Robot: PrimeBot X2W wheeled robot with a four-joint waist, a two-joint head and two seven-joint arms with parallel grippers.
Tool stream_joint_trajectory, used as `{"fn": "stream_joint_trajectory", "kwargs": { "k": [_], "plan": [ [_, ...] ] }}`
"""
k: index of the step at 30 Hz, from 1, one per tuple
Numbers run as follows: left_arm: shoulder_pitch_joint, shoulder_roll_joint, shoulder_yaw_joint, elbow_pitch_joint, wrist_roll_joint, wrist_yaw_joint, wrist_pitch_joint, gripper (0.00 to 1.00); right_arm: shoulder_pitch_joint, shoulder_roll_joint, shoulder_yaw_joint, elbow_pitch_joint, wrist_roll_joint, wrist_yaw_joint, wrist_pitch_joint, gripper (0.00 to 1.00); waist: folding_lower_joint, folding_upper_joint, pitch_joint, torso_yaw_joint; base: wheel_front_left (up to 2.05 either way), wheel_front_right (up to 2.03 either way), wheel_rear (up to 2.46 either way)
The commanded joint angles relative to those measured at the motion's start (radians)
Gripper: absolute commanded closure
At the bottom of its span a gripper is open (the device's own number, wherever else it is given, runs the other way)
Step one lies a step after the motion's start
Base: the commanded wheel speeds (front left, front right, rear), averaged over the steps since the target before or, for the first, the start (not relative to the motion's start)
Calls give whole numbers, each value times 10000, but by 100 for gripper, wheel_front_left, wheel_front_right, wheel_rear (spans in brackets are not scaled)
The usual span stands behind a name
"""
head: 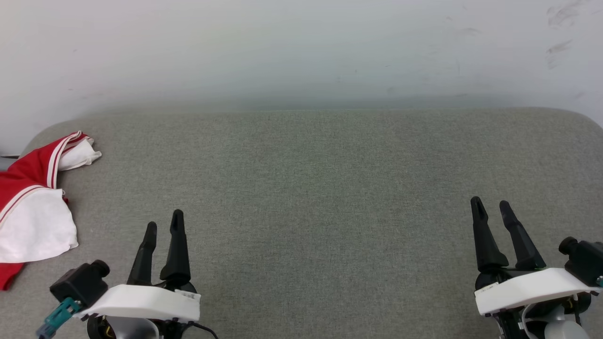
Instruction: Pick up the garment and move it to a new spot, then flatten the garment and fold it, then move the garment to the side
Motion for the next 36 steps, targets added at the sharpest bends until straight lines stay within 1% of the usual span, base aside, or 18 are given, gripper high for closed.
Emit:
{"fn": "stream_joint_trajectory", "kwargs": {
  "k": [1,14,15,24,28,30,32,36],
  "plan": [
    [-44,71,-125,-192,417,66,-105,0,-52,-6,43,-220,-400,0,-99,0,0,0,6,-3,0,0,0],
    [31,579,-1248,-235,2116,1078,-477,0,17,-5,209,-302,-2390,0,-469,0,0,0,54,-35,0,0,0],
    [14,723,-1517,-294,2461,1289,-559,0,23,-5,223,-328,-2797,0,-548,0,0,0,62,-45,0,0,0],
    [-79,1233,-2530,-384,3471,1932,-785,0,39,-3,297,-483,-3927,-1,-776,0,0,0,89,-60,0,0,0],
    [-91,1374,-2885,-346,3762,2200,-882,0,99,-3,397,-551,-4274,-1,-869,0,0,0,86,-63,0,0,0],
    [-61,1359,-2942,-368,3754,2270,-931,0,144,-3,417,-554,-4196,-1,-922,0,0,0,84,-65,0,0,0],
    [24,1267,-2846,-416,3656,2211,-975,0,177,-3,464,-555,-4079,-1,-965,0,0,0,84,-66,0,0,0],
    [197,1032,-2486,-502,3642,1784,-1056,0,261,-1,560,-445,-3613,-1,-1054,0,0,0,91,-70,0,0,0]
  ]
}}
